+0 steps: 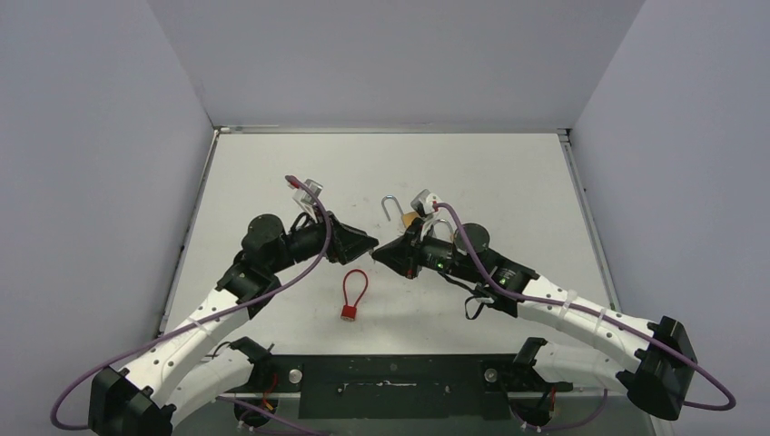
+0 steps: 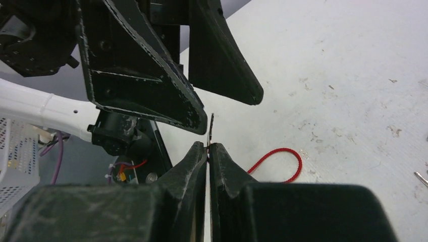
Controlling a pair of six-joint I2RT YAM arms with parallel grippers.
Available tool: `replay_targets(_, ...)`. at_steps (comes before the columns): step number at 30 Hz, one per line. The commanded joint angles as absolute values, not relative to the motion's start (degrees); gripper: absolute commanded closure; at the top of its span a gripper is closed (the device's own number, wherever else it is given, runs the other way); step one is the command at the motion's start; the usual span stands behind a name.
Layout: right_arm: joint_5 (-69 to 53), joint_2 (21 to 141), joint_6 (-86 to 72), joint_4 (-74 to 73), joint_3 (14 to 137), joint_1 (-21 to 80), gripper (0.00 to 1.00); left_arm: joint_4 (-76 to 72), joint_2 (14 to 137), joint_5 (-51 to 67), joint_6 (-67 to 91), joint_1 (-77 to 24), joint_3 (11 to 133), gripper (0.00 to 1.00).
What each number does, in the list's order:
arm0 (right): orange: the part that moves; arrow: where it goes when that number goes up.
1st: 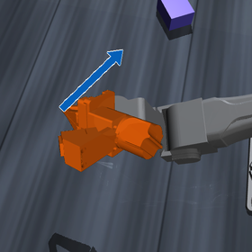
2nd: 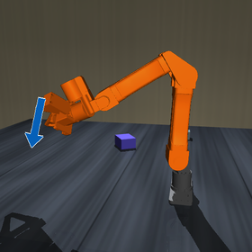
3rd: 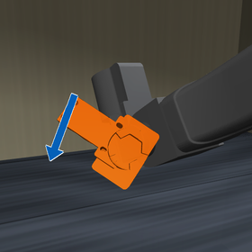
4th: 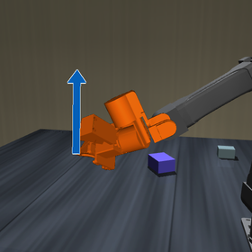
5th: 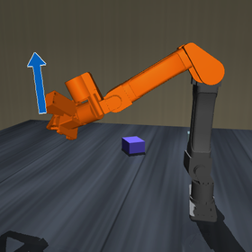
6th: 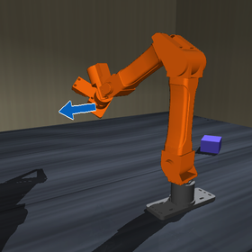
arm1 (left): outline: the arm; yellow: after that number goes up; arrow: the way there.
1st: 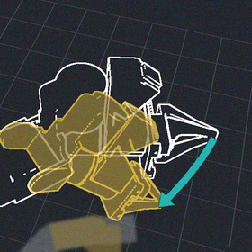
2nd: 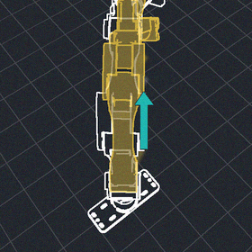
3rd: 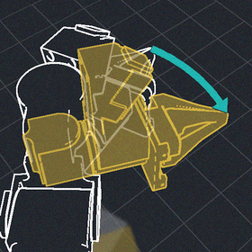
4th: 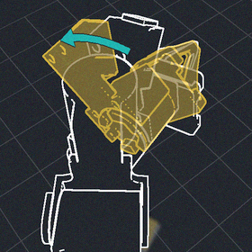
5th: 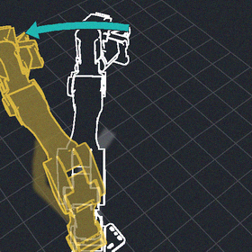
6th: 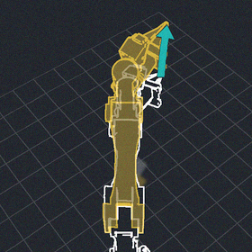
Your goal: Unlock with the key
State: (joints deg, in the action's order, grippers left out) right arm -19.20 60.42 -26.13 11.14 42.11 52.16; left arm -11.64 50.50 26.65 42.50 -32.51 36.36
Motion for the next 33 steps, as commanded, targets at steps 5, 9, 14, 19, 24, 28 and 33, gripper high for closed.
replay_targets(5,-23.71,59.24,-26.72,14.66,46.47,51.66,1.0,-14.92,51.08,34.58,39.29,-32.26,39.1,0.57)
replay_targets(9,-24.76,59.25,-26.72,14.86,46.58,51.49,1.0,-13.1,51.57,34.32,38.67,-32.26,39.65,0.72)
replay_targets(14,-25.07,59.34,-26.45,14.57,46.0,50.86,1.0,-14.0,51.29,34.86,38.92,-32.25,40.16,0.97)
replay_targets(19,-24.89,60.53,-28.33,12.78,47.2,50.05,1.0,-16.42,50.59,36.72,39.11,-32.26,39.7,1.0)
replay_targets(24,-24.38,60.62,-30.59,13.92,47.18,49.52,0.69,-16.59,48.39,33.13,38.45,-32.26,39.18,1.0)
replay_targets(28,-22.71,58.41,-33.18,19.2,44.68,49.31,0.37,-16.3,47.6,28.57,39.26,-32.26,39.11,1.0)
replay_targets(33,-20.41,56.61,-36.41,29.77,40.73,49.31,0.31,-18.7,47.88,27.48,42.33,-32.25,38.96,1.0)
